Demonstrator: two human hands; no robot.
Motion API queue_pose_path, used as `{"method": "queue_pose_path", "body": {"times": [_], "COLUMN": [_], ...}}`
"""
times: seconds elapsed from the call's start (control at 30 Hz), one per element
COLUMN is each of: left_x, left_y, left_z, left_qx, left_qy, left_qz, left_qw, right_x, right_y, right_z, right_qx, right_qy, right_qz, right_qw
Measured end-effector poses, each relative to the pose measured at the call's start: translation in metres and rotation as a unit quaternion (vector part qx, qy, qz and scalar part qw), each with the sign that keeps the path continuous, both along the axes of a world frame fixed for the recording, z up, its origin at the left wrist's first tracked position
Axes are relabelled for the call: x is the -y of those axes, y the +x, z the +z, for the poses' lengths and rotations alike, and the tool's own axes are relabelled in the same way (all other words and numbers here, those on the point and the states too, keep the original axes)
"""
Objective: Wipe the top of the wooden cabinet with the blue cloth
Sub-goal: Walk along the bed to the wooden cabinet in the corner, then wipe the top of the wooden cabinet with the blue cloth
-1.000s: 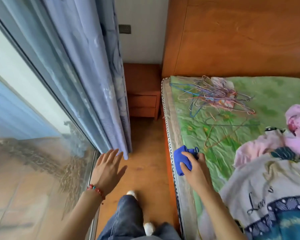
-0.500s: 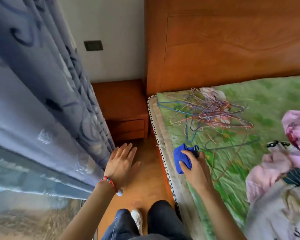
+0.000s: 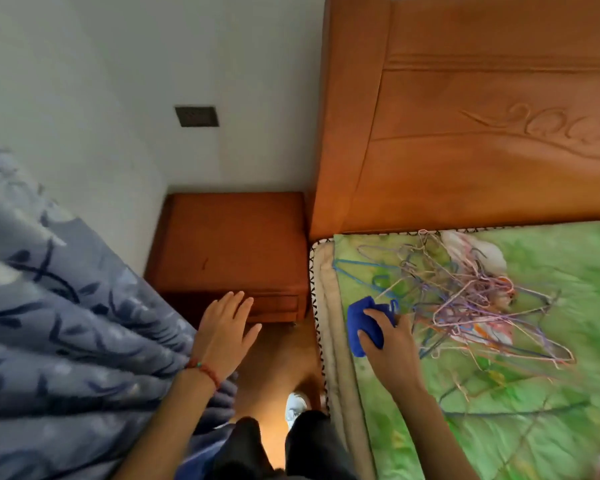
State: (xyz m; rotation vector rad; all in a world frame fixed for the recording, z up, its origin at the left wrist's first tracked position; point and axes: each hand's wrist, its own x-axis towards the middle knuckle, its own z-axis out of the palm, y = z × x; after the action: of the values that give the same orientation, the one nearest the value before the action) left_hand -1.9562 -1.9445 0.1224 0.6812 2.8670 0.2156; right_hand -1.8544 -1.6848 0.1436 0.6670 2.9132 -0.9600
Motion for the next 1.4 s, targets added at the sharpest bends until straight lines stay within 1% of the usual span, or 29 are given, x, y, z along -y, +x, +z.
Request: {"method": "queue_pose_path", "body": {"times": [0.2,0.43,0.63,0.8,1.07,1.23,1.33,1.4], "left_x": [0.001,0.002,-0.007,-0.023,-0.047,-0.059,-0.060,-0.057], "left_y": [-0.069,-0.144,-0.202,-0.235,-0.268,-0.276,-0.277,-0.277], "left_z": [-0.010,-0.052,-0.104,-0.156,-0.246,-0.287,-0.311,-0.324], "left_qx": [0.024,0.053,0.101,0.115,0.104,0.092,0.088,0.086], "left_qy": [-0.015,-0.014,-0.020,-0.026,-0.030,-0.019,-0.017,-0.025], "left_qz": [0.064,0.074,0.037,0.009,0.004,0.001,-0.007,-0.008], "left_qw": [0.998,0.996,0.994,0.993,0.994,0.996,0.996,0.996], "right_x": [-0.011,0.001,0.009,0.007,0.012,0.014,0.018,0.022], "right_y": [-0.096,-0.181,-0.237,-0.270,-0.308,-0.316,-0.317,-0.319], "right_z": [-0.011,-0.060,-0.114,-0.175,-0.264,-0.309,-0.320,-0.322], "right_qx": [0.014,0.043,0.057,0.073,0.063,0.077,0.102,0.101], "right_qy": [-0.021,-0.060,-0.084,-0.098,-0.161,-0.144,-0.078,-0.032], "right_qz": [0.055,0.038,-0.020,-0.044,-0.059,-0.061,-0.051,-0.051], "right_qw": [0.998,0.997,0.995,0.992,0.983,0.985,0.990,0.993]}}
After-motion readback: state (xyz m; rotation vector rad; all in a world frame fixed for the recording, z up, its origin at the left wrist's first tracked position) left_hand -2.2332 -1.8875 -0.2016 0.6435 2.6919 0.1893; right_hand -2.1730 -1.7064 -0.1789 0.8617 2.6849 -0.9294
